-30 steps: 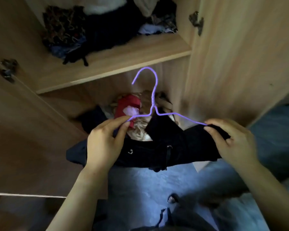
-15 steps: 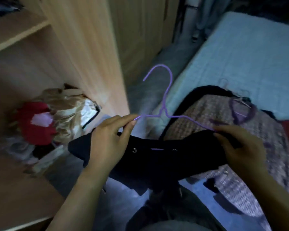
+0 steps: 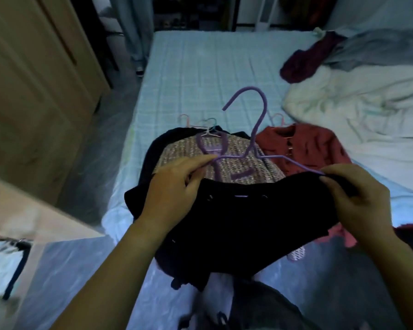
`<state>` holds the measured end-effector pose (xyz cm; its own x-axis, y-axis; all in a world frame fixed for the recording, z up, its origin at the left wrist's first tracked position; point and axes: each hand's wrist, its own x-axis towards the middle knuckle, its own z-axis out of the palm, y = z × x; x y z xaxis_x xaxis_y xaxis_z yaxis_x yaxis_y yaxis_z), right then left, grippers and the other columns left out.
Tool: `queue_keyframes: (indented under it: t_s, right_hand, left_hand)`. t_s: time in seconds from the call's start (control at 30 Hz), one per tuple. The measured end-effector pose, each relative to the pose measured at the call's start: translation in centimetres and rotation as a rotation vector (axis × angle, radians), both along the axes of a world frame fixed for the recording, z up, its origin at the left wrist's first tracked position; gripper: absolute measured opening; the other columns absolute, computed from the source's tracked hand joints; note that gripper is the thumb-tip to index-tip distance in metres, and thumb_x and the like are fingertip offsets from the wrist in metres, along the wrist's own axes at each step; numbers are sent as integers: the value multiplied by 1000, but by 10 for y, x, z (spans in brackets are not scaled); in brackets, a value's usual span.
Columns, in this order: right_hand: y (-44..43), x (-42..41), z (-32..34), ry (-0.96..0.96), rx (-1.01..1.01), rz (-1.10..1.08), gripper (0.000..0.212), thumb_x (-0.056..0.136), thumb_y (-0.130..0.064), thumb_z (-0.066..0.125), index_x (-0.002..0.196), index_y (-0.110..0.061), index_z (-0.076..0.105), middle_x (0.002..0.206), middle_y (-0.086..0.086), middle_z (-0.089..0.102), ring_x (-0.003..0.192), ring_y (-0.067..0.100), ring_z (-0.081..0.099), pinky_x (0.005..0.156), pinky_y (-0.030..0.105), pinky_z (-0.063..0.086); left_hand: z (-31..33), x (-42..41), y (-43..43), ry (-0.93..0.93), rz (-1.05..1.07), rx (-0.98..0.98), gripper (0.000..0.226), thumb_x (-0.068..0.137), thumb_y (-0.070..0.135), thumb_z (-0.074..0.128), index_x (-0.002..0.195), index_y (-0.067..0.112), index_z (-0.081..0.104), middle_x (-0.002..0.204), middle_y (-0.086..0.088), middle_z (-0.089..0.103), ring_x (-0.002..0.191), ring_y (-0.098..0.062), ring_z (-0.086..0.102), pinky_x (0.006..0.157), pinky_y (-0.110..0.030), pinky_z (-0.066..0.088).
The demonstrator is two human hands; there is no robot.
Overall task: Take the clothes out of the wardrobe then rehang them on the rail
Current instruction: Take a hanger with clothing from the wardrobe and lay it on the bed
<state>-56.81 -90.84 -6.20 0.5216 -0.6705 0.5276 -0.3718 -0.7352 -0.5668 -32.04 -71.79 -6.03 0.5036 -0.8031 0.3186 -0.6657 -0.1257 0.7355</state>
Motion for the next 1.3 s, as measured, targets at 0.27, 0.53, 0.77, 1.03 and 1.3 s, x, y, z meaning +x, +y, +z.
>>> queue_keyframes:
  t_s: [0.27, 0.53, 0.77, 1.03, 1.3]
  right_hand:
    - [-135, 23, -51, -55, 34, -107, 16, 85, -18, 54, 89, -9, 66, 87, -2, 58, 85, 4, 53, 82, 16, 39]
    - [-286, 160, -122, 130, 161, 191, 19, 89, -28, 51, 94, -17, 64, 91, 0, 61, 84, 19, 57, 74, 41, 47]
    - [-330, 267, -206, 300, 206, 356, 29, 90, -37, 47, 99, -18, 67, 96, 1, 57, 76, 20, 59, 64, 35, 49]
    - [-344, 283, -281, 675, 148, 293, 30, 80, -24, 73, 107, -12, 67, 104, 13, 64, 86, 36, 63, 70, 42, 50]
    - [-237, 290, -216, 837, 113, 494, 66, 89, -57, 23, 127, -14, 56, 132, 12, 54, 120, 34, 50, 97, 51, 43]
  left_hand:
    - [-28, 16, -146, -91, 62, 17, 31, 91, 34, 48, 114, 26, 67, 107, 5, 69, 98, -16, 64, 82, -32, 52]
    - [-80, 118, -258, -150, 317, 375, 18, 92, 30, 53, 107, 28, 64, 98, 4, 70, 89, -21, 65, 70, -35, 50]
    - [-156, 194, -280, -61, 444, 689, 17, 93, 24, 51, 107, 24, 62, 91, -4, 70, 84, -29, 64, 67, -42, 52]
    - [-242, 206, -307, 124, 233, 857, 49, 91, 25, 57, 138, 22, 44, 144, -11, 40, 134, -29, 34, 107, -45, 34]
    - [-188, 160, -220, 199, 425, 808, 60, 89, 54, 37, 143, 28, 35, 151, -8, 30, 138, -24, 28, 112, -36, 27]
